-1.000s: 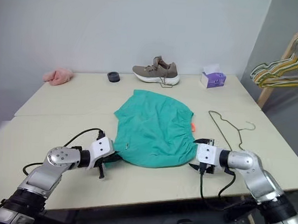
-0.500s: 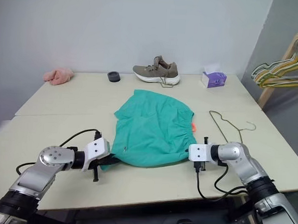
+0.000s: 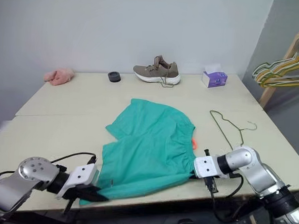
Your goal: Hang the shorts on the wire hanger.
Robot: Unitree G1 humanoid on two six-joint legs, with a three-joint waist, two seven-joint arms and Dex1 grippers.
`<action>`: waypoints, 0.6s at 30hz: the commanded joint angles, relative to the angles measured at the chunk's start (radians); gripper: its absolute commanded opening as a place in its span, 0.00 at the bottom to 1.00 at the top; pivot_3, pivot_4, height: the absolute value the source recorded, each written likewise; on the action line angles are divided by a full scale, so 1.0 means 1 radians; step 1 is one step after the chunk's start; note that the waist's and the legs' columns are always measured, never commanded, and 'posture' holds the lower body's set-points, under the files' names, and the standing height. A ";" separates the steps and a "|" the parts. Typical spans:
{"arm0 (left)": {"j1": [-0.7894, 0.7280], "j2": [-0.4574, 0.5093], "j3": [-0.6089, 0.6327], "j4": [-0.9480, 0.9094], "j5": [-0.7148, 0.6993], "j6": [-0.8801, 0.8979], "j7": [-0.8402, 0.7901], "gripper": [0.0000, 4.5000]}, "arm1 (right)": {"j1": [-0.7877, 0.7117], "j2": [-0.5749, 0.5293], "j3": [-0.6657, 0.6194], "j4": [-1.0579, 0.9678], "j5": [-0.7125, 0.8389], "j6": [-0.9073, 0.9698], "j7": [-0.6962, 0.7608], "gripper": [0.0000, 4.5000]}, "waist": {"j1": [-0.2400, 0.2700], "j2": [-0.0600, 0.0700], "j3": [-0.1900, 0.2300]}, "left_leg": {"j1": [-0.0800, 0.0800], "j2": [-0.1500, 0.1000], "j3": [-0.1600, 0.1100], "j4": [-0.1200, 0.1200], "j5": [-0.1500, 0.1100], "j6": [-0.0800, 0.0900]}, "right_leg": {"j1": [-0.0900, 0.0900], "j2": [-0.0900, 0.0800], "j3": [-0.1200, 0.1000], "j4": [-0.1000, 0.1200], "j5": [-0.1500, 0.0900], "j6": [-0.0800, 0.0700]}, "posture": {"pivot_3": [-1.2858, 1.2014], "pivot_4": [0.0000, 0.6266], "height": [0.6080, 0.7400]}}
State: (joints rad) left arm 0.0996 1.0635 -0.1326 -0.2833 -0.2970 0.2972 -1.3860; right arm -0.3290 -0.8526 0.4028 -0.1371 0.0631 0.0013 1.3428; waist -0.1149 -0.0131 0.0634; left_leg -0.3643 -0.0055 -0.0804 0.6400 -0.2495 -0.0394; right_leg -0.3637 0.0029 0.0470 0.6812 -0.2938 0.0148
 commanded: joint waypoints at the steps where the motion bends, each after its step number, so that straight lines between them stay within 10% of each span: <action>1: 0.025 0.019 0.017 -0.047 -0.015 0.003 -0.006 0.00 | 0.018 -0.031 -0.028 -0.107 0.052 0.067 0.039 0.01 | 0.001 0.000 0.000 | 0.000 0.000 0.000 0.000 0.000 0.000 | 0.000 0.000 0.000 0.000 0.000 0.000 | 0.47 0.00 1.00; 14: 0.086 0.027 0.028 -0.065 0.005 -0.030 0.018 0.00 | 0.071 -0.054 -0.013 -0.241 0.076 0.231 0.045 0.01 | 0.003 0.000 0.002 | 0.000 0.000 0.000 0.000 0.000 0.000 | -0.005 0.000 -0.001 0.000 0.000 0.000 | 0.47 0.00 1.00; 18: 0.074 0.005 0.049 -0.049 -0.012 0.006 0.062 0.15 | 0.069 -0.058 -0.018 -0.270 0.096 0.252 0.059 0.22 | 0.003 0.000 0.002 | 0.000 0.000 0.001 0.000 0.000 0.000 | -0.005 -0.001 -0.002 0.000 0.000 0.000 | 0.47 0.00 1.00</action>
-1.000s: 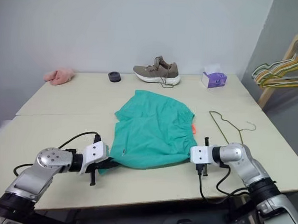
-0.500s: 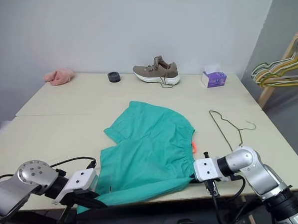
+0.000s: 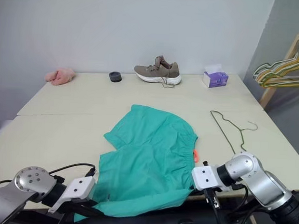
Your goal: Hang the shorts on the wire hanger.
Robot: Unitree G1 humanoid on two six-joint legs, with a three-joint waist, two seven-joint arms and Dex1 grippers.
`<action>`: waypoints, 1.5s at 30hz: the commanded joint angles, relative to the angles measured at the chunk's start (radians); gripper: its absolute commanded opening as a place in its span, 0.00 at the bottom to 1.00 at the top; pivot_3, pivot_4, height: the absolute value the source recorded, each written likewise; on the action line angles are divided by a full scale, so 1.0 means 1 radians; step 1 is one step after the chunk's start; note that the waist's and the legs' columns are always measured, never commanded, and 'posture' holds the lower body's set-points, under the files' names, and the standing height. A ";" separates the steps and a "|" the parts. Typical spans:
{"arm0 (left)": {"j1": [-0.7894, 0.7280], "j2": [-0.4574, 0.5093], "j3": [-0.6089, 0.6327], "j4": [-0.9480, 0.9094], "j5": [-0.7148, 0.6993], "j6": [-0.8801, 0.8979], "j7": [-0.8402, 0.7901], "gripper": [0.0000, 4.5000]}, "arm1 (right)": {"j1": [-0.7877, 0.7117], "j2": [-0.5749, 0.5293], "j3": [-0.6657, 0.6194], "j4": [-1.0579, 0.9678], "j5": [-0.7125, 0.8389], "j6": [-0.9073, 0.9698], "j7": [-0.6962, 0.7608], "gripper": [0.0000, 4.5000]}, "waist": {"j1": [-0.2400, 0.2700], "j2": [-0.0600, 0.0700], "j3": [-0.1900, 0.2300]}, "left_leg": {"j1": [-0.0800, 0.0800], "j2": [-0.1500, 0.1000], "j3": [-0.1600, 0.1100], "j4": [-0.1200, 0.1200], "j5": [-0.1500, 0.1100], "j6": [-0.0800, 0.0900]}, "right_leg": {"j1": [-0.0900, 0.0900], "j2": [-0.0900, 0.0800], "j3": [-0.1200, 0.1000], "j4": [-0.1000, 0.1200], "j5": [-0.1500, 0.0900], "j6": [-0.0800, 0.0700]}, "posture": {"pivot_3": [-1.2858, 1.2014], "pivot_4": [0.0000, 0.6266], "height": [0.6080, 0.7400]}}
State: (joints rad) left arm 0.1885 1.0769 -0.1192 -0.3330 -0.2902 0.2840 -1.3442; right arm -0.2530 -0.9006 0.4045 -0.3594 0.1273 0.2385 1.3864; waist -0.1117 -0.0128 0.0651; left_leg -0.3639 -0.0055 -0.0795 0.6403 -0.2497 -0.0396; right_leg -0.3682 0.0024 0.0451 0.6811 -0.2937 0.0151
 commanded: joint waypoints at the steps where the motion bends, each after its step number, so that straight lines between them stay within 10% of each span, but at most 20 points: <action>1: -0.016 -0.013 0.047 -0.004 -0.038 0.034 0.023 0.22 | -0.007 -0.013 -0.024 -0.054 0.042 0.017 0.022 0.29 | 0.000 -0.001 0.000 | 0.000 0.000 0.000 0.000 0.000 0.000 | 0.000 0.000 0.000 0.000 0.000 0.000 | 0.47 0.00 1.00; 10: 0.009 -0.030 0.190 -0.059 -0.218 0.170 0.036 0.84 | 0.032 -0.009 -0.167 -0.126 0.278 0.170 -0.022 0.98 | 0.002 -0.002 0.002 | 0.000 0.000 -0.001 0.000 0.000 0.000 | 0.000 0.000 0.000 0.000 0.000 0.000 | 0.47 0.00 1.00; 13: -0.055 -0.068 0.260 -0.048 -0.306 0.226 0.076 0.99 | 0.023 0.050 -0.292 -0.100 0.388 0.292 -0.146 0.98 | 0.004 -0.003 0.002 | 0.000 0.000 -0.001 0.000 0.000 0.000 | 0.000 0.000 0.000 0.000 0.000 0.000 | 0.47 0.00 1.00; 22: -0.400 -0.211 0.229 0.049 -0.263 0.223 0.253 0.99 | -0.014 0.240 -0.579 0.177 0.310 0.348 -0.645 0.98 | 0.023 -0.006 0.002 | -0.001 -0.002 0.003 0.003 0.000 0.000 | 0.006 0.002 0.000 0.000 0.002 0.004 | 0.46 0.00 1.00; 30: -0.516 -0.238 0.136 0.083 -0.187 0.159 0.222 0.99 | -0.110 0.250 -0.567 0.500 0.079 0.389 -0.955 0.98 | -0.004 -0.005 0.002 | -0.006 -0.001 0.011 0.002 0.000 -0.001 | -0.003 0.005 0.017 0.000 0.003 0.005 | 0.45 0.00 1.00; 45: -0.537 -0.257 0.096 0.109 -0.143 0.103 0.194 0.99 | -0.338 0.242 -0.437 0.996 -0.014 0.379 -0.784 0.98 | -0.075 -0.006 0.001 | -0.003 0.001 0.026 0.003 -0.002 0.003 | -0.003 0.009 0.028 0.000 0.005 0.009 | 0.46 0.00 1.00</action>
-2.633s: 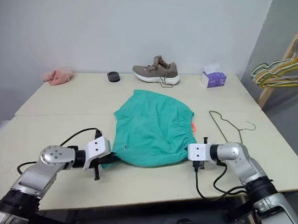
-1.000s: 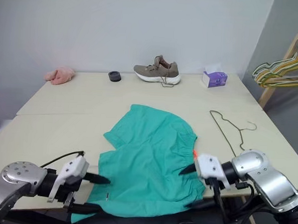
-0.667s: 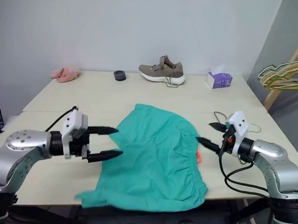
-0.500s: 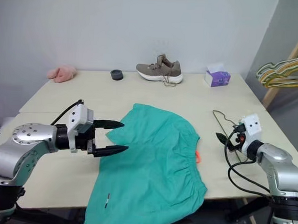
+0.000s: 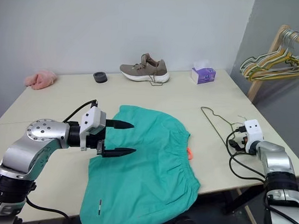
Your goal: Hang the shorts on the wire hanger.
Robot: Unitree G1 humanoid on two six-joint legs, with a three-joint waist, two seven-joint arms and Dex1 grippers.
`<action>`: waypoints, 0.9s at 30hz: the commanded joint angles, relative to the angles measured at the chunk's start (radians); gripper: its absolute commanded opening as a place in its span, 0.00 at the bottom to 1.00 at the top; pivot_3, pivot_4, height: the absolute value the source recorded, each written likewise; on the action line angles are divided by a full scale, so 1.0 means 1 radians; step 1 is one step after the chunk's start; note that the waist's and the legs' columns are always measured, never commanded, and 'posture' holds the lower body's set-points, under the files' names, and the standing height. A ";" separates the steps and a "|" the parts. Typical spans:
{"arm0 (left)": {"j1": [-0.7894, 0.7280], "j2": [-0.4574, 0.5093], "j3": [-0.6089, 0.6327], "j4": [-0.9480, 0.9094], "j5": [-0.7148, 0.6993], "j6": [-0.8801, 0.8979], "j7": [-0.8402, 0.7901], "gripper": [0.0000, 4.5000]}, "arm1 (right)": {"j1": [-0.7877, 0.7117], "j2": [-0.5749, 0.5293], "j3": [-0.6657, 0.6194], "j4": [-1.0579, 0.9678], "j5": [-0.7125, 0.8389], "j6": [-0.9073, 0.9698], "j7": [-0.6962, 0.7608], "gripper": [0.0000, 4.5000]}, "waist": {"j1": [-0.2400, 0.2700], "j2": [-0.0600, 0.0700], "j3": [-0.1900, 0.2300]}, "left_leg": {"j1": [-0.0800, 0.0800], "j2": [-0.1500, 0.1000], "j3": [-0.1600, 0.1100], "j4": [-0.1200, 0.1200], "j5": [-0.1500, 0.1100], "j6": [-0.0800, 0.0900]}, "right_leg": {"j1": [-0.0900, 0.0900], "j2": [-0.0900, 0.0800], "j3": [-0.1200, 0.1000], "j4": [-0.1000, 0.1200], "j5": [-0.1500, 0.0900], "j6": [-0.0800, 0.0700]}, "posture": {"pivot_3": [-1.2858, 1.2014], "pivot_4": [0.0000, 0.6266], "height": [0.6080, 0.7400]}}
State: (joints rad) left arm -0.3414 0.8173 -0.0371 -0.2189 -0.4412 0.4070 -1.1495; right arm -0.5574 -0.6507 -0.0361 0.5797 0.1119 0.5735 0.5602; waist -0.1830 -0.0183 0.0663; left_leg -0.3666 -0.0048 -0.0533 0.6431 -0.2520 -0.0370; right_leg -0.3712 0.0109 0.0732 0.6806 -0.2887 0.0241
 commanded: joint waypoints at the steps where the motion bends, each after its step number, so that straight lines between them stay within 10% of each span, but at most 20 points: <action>1: -0.005 0.003 0.015 -0.006 0.009 -0.022 -0.001 0.99 | -0.043 -0.006 0.001 0.080 0.008 0.071 0.058 0.98 | -0.006 -0.001 -0.001 | 0.000 0.000 0.000 0.000 0.000 0.000 | 0.000 0.000 0.000 0.000 0.000 0.000 | 0.46 0.00 1.00; 3: -0.004 0.002 0.014 -0.005 0.011 -0.024 -0.001 0.99 | -0.061 -0.003 0.001 0.128 0.012 0.113 0.084 0.98 | -0.007 -0.003 -0.002 | 0.000 0.000 -0.001 0.000 0.000 0.000 | 0.001 0.000 -0.001 0.000 0.000 0.000 | 0.46 0.00 1.00; 16: -0.003 -0.015 0.013 0.023 0.021 -0.035 -0.003 1.00 | -0.069 0.022 0.077 0.254 -0.091 0.047 0.064 0.04 | -0.006 -0.027 -0.025 | 0.002 0.002 -0.005 0.000 -0.001 0.000 | 0.004 0.001 -0.003 -0.001 0.000 0.000 | 0.46 0.00 1.00; 27: -0.063 -0.053 0.088 0.197 0.025 -0.025 0.099 1.00 | -0.056 -0.031 0.149 -0.002 -0.205 -0.374 0.081 0.01 | -0.011 -0.014 -0.018 | 0.001 0.001 -0.006 0.001 -0.001 0.000 | 0.001 0.000 0.000 -0.001 0.000 0.000 | 0.45 0.00 1.00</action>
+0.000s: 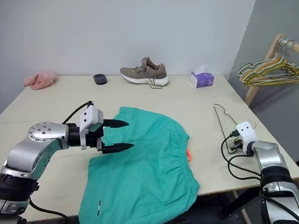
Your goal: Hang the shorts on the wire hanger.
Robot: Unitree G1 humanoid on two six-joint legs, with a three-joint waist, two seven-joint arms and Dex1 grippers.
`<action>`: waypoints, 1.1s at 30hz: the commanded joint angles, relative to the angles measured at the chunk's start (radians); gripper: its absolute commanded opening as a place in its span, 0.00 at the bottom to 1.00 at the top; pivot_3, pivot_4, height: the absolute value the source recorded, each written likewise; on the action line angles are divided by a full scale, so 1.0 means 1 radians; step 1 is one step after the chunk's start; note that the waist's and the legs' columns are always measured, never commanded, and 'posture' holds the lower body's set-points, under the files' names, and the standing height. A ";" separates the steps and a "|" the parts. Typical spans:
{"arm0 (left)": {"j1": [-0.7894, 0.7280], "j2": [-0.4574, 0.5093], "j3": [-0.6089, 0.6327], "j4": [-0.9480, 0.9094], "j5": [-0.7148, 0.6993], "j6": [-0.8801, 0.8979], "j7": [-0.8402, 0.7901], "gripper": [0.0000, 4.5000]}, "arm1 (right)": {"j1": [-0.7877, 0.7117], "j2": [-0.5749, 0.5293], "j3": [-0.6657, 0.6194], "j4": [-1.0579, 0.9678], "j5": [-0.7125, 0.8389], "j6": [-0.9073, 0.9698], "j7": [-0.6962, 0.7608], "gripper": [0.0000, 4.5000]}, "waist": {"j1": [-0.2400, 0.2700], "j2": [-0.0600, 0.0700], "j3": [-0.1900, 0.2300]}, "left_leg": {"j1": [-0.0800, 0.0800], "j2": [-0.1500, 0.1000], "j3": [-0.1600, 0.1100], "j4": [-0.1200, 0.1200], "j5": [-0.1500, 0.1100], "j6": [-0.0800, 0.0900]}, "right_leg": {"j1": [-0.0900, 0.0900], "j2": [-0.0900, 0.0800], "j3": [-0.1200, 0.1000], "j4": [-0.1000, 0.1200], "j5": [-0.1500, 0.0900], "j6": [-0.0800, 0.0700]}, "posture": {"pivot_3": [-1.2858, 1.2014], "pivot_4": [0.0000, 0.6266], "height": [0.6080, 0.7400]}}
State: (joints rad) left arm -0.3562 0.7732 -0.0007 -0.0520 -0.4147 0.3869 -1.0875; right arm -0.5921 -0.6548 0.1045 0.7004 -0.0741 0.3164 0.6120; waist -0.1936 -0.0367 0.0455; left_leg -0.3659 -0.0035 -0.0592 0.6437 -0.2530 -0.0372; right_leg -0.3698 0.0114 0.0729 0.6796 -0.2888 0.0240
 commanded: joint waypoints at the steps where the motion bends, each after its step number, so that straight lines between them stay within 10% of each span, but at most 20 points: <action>1: -0.064 -0.013 0.062 0.051 -0.004 -0.001 0.048 1.00 | -0.020 -0.031 0.012 -0.162 -0.014 -0.150 0.058 0.01 | -0.001 0.007 0.004 | 0.000 0.000 0.001 0.000 0.000 0.000 | -0.001 0.000 0.001 0.000 0.000 0.000 | 0.45 0.00 1.00; 9: -0.226 0.043 0.131 0.235 -0.148 0.376 0.029 1.00 | 0.003 -0.116 0.175 -0.457 -0.122 -0.554 0.260 0.01 | -0.007 0.010 0.007 | -0.001 0.000 -0.001 0.000 0.000 0.000 | -0.002 0.000 -0.001 0.001 0.000 0.001 | 0.45 0.00 1.00; 27: -0.057 0.134 -0.017 0.035 -0.137 0.399 -0.205 1.00 | -0.102 -0.078 0.283 -0.545 -0.296 -0.922 0.242 0.01 | -0.002 0.011 0.007 | -0.001 -0.001 -0.003 0.000 -0.001 0.000 | -0.002 -0.005 -0.001 0.002 0.000 0.001 | 0.45 0.00 1.00; 33: -0.033 0.147 -0.037 0.023 -0.133 0.361 -0.265 0.66 | -0.097 -0.067 0.270 -0.548 -0.283 -0.928 0.231 0.00 | -0.002 0.011 0.007 | -0.001 -0.001 -0.003 0.000 -0.001 0.000 | -0.002 -0.005 -0.002 0.002 0.000 0.001 | 0.45 0.00 1.00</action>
State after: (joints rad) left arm -0.3882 0.9019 -0.0409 0.0007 -0.5457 0.7653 -1.3322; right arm -0.6620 -0.7245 0.4123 0.1840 -0.3775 -0.6032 0.8548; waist -0.1959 -0.0258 0.0529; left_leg -0.3670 -0.0046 -0.0622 0.6440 -0.2535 -0.0377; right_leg -0.3716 0.0067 0.0713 0.6812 -0.2892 0.0248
